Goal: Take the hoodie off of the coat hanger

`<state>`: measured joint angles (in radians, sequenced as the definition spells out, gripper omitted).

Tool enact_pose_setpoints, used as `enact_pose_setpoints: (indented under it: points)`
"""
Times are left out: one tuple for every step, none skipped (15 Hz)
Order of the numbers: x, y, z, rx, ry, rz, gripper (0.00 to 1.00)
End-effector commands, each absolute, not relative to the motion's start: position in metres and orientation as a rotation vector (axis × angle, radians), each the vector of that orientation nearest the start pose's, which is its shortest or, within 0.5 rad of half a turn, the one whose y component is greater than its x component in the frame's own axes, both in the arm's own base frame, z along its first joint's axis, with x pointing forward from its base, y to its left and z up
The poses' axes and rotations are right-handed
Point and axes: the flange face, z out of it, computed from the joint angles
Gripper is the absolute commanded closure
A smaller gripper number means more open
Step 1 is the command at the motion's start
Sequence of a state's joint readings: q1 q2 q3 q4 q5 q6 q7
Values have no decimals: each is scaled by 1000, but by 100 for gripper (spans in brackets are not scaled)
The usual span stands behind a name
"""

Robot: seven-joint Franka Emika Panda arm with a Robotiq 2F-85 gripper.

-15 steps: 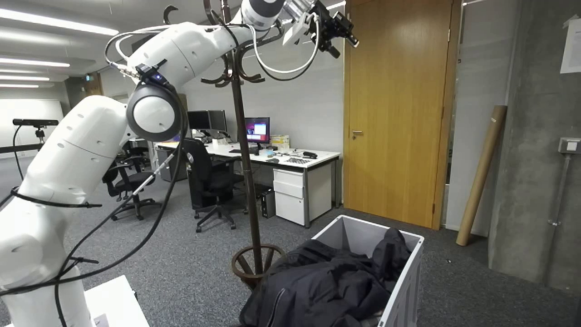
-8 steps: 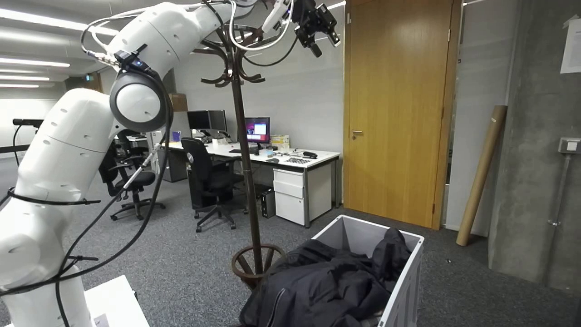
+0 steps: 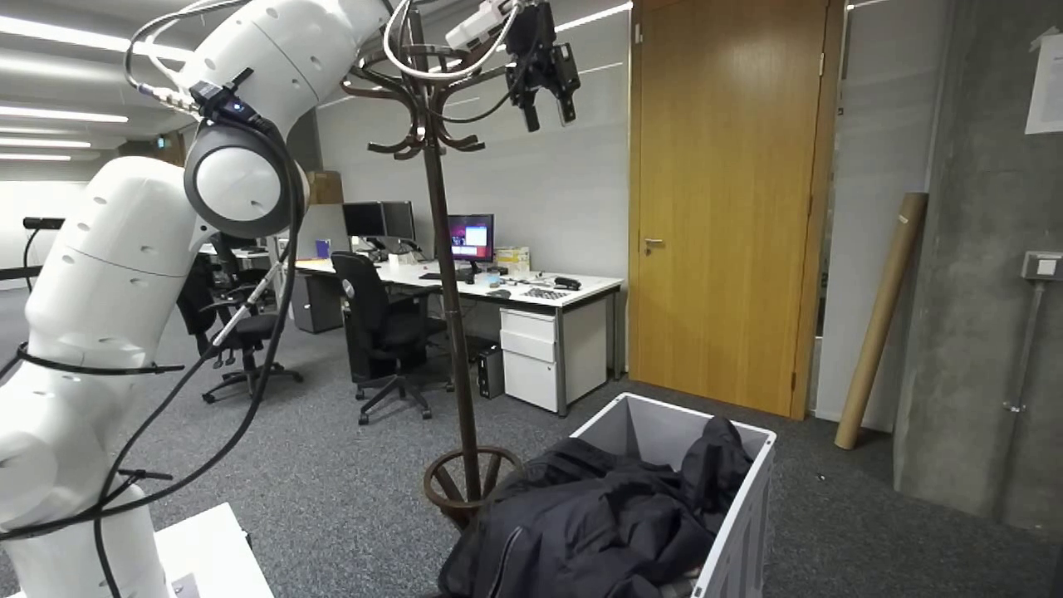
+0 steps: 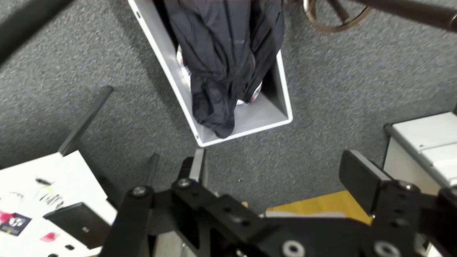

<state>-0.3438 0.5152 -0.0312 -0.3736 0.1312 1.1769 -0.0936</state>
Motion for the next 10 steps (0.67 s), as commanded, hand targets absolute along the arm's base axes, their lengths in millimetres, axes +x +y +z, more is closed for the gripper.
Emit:
enact_pose_setpoints:
  points:
    - [537, -200, 775, -2998, 178, -204, 0]
    - [532, -204, 767, -3028, 174, -110, 0]
    - [528, -208, 762, -3052, 171, -39, 0]
    - [526, -212, 757, -3083, 168, 12, 0]
    - [531, -206, 762, -3050, 203, -66, 0]
    - [532, -208, 759, -3052, 199, -47, 0]
    - [534, -208, 757, -3051, 199, -44, 0]
    - [534, -208, 757, -3050, 198, -42, 0]
    - [535, -208, 756, -3050, 197, -41, 0]
    - [535, -207, 757, -3051, 196, -43, 0]
